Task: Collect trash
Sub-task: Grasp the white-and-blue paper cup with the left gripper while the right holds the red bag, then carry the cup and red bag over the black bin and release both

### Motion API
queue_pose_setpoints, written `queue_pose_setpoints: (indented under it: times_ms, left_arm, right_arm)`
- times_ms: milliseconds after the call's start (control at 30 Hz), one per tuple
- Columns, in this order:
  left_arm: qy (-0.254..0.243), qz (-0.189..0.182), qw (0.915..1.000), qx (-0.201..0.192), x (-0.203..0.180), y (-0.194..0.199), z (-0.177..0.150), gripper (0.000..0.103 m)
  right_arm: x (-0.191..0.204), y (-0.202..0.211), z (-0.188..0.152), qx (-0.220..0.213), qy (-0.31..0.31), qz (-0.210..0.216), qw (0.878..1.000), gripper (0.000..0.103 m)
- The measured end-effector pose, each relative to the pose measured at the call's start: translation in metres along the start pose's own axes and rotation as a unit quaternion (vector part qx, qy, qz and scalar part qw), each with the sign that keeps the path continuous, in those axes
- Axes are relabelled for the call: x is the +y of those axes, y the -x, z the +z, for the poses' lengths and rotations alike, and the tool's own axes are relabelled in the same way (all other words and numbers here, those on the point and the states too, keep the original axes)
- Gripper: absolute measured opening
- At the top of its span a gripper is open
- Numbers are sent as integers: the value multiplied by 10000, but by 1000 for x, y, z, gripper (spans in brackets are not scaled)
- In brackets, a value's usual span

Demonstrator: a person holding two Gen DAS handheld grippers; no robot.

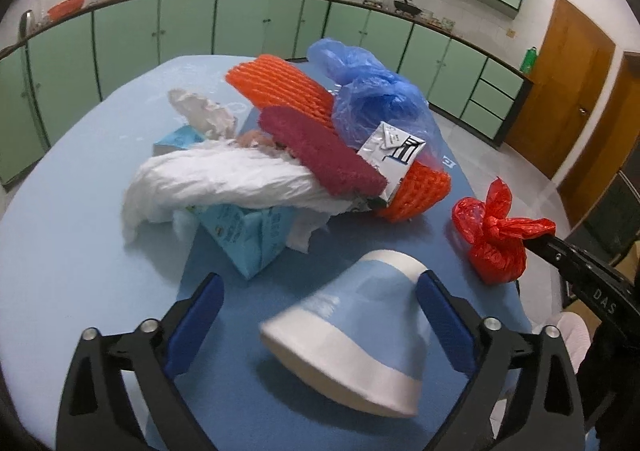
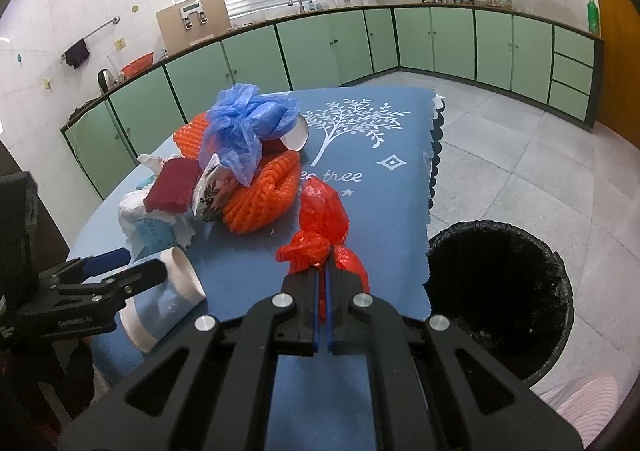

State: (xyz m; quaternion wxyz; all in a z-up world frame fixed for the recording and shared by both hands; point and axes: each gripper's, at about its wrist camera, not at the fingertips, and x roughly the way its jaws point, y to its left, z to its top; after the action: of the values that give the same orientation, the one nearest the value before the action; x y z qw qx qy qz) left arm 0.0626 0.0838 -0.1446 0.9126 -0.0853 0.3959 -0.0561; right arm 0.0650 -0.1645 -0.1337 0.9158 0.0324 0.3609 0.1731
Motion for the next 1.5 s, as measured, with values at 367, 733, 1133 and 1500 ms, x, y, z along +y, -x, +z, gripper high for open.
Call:
queue_pose_setpoints:
  times_ms: [367, 733, 1133, 1500]
  left_arm:
    - [60, -663, 9970, 396, -10, -20, -8, 91]
    - [-9, -1105, 9923, 558, -27, -22, -10, 46]
    - [-357, -1028, 9940, 79, -57, -8, 24, 46]
    - [-935, -1258, 9871, -335, -135, -33, 68, 46]
  right_arm:
    - [-5, -1, 0, -12, -70, -65, 10000, 3]
    - [-10, 0, -1, -20, -105, -59, 9999, 3]
    - [-26, 16, 9, -264, -210, -100, 9994, 1]
    - [-96, 46, 27, -659, -567, -782, 9931, 1]
